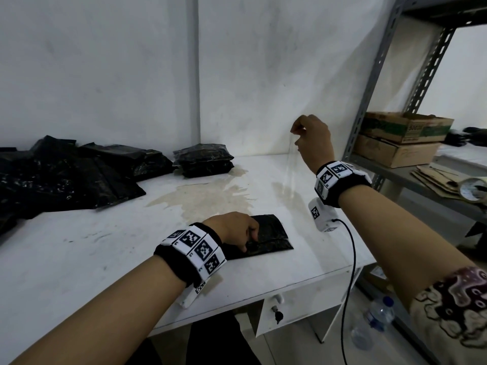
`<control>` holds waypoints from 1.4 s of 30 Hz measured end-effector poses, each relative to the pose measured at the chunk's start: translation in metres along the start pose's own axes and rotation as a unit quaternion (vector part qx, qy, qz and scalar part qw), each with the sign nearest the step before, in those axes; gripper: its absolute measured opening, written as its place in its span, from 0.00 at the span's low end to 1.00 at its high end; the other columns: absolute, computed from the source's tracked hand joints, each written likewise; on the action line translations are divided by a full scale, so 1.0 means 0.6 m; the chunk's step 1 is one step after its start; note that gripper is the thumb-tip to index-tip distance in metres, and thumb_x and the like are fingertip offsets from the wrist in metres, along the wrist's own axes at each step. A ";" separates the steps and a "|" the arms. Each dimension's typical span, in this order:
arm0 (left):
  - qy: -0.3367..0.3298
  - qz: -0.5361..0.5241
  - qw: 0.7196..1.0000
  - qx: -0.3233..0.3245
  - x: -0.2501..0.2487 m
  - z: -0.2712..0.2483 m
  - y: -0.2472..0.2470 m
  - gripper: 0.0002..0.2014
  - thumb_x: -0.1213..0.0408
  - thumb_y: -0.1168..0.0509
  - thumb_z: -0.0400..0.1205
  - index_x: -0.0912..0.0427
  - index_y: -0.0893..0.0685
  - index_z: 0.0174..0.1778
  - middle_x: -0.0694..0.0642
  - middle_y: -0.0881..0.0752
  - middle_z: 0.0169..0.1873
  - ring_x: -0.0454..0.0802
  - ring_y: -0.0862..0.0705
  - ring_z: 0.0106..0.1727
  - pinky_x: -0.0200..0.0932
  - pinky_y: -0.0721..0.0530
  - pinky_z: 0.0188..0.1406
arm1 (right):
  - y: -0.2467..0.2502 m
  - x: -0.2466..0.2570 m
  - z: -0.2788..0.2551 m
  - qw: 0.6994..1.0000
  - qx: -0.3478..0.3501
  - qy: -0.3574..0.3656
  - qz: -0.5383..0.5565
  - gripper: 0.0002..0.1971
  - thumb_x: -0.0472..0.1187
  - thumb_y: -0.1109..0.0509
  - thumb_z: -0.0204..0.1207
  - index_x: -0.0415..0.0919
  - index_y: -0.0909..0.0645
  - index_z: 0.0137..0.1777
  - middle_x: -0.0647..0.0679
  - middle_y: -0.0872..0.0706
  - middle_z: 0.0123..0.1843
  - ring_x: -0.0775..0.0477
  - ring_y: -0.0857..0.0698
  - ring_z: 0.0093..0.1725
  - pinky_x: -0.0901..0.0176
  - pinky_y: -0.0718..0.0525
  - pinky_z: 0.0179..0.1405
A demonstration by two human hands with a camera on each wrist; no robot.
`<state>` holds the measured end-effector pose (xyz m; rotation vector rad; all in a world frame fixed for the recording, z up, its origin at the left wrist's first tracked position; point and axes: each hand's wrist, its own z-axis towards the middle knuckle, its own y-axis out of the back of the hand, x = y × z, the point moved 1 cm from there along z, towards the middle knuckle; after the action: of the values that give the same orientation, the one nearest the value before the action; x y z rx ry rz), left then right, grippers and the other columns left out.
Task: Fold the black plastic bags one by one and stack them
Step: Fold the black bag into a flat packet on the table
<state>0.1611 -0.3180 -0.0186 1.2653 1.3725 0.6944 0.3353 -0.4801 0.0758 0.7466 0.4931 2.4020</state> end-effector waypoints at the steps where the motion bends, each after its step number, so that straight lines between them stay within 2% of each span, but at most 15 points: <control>1: -0.001 -0.002 1.000 0.000 0.001 0.000 0.000 0.16 0.72 0.27 0.74 0.56 0.17 0.56 0.49 0.21 0.46 0.47 0.23 0.49 0.44 0.23 0.51 | -0.003 -0.002 0.001 1.000 -0.002 -0.002 0.001 0.17 0.19 0.42 0.66 0.38 0.18 0.43 0.47 0.19 0.43 0.44 0.13 0.42 0.39 0.14 0.37; 9: -0.005 -0.012 1.000 0.004 0.007 0.005 -0.001 0.16 0.72 0.27 0.73 0.55 0.16 0.54 0.49 0.20 0.45 0.47 0.22 0.48 0.43 0.23 0.51 | -0.010 -0.004 0.005 1.000 -0.022 0.002 0.001 0.18 0.19 0.43 0.64 0.39 0.19 0.43 0.52 0.23 0.42 0.42 0.15 0.40 0.38 0.15 0.34; 15: -0.020 -0.022 1.000 0.003 0.009 0.005 -0.001 0.16 0.72 0.27 0.74 0.57 0.16 0.57 0.50 0.19 0.46 0.46 0.22 0.48 0.41 0.24 0.51 | -0.008 0.007 0.025 0.999 -0.041 0.010 0.014 0.17 0.19 0.42 0.63 0.37 0.20 0.43 0.45 0.20 0.44 0.42 0.17 0.41 0.39 0.15 0.33; 19: -0.022 -0.044 0.999 -0.005 0.015 0.003 -0.001 0.16 0.70 0.26 0.74 0.56 0.15 0.57 0.50 0.18 0.47 0.46 0.22 0.49 0.43 0.22 0.56 | 0.010 0.017 0.049 0.990 -0.103 -0.006 0.091 0.17 0.24 0.45 0.64 0.44 0.23 0.43 0.43 0.19 0.45 0.37 0.15 0.38 0.38 0.15 0.32; 21: -0.022 -0.065 0.998 -0.005 0.017 0.005 0.000 0.16 0.71 0.26 0.73 0.57 0.14 0.56 0.50 0.17 0.46 0.45 0.21 0.48 0.43 0.22 0.56 | 0.039 0.050 0.080 0.984 -0.118 0.004 0.135 0.16 0.26 0.44 0.62 0.44 0.23 0.43 0.40 0.19 0.45 0.38 0.15 0.38 0.42 0.14 0.29; 24: -0.021 -0.129 0.991 -0.001 0.022 0.008 0.002 0.12 0.69 0.27 0.76 0.59 0.15 0.55 0.50 0.16 0.42 0.44 0.19 0.44 0.38 0.21 0.45 | 0.074 0.100 0.110 0.980 -0.077 0.007 0.184 0.13 0.24 0.40 0.65 0.41 0.20 0.42 0.40 0.20 0.44 0.41 0.14 0.34 0.54 0.16 0.23; 27: -0.017 -0.156 0.988 -0.002 0.024 0.010 0.003 0.10 0.67 0.29 0.78 0.60 0.15 0.55 0.47 0.17 0.39 0.39 0.21 0.39 0.32 0.23 0.37 | 0.072 0.118 0.098 0.981 -0.032 0.031 0.187 0.12 0.22 0.39 0.68 0.39 0.20 0.42 0.42 0.20 0.44 0.42 0.13 0.35 0.60 0.18 0.26; 30: -0.010 -0.162 0.987 -0.002 0.026 0.008 0.002 0.11 0.66 0.29 0.79 0.60 0.14 0.56 0.46 0.18 0.39 0.37 0.21 0.39 0.32 0.21 0.38 | 0.059 0.115 0.074 0.977 0.014 0.010 0.214 0.07 0.25 0.37 0.74 0.33 0.19 0.44 0.42 0.20 0.46 0.45 0.12 0.30 0.48 0.13 0.30; 33: -0.007 -0.185 0.983 0.004 0.031 0.007 0.002 0.11 0.66 0.30 0.79 0.60 0.14 0.57 0.44 0.17 0.38 0.37 0.21 0.41 0.32 0.20 0.40 | 0.050 0.113 0.053 0.968 0.031 -0.017 0.248 0.06 0.26 0.38 0.77 0.33 0.20 0.45 0.43 0.19 0.46 0.45 0.11 0.30 0.42 0.10 0.39; 38: -0.008 -0.209 0.978 0.010 0.035 0.003 0.004 0.12 0.66 0.32 0.81 0.60 0.14 0.60 0.42 0.17 0.40 0.39 0.20 0.46 0.33 0.19 0.44 | 0.040 0.119 0.021 0.954 0.055 -0.048 0.292 0.08 0.26 0.37 0.79 0.38 0.21 0.43 0.44 0.20 0.47 0.44 0.09 0.35 0.49 0.09 0.44; 42: -0.005 -0.212 0.977 0.012 0.033 0.001 0.004 0.12 0.66 0.32 0.81 0.60 0.13 0.60 0.45 0.16 0.42 0.43 0.18 0.51 0.35 0.18 0.46 | 0.036 0.126 0.004 0.946 0.079 -0.056 0.308 0.05 0.27 0.37 0.80 0.35 0.21 0.46 0.46 0.19 0.47 0.42 0.08 0.38 0.54 0.10 0.44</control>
<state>0.1654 -0.2987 -0.0226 0.9456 1.5804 0.3757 0.2766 -0.4500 0.1182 1.2509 0.4550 2.8873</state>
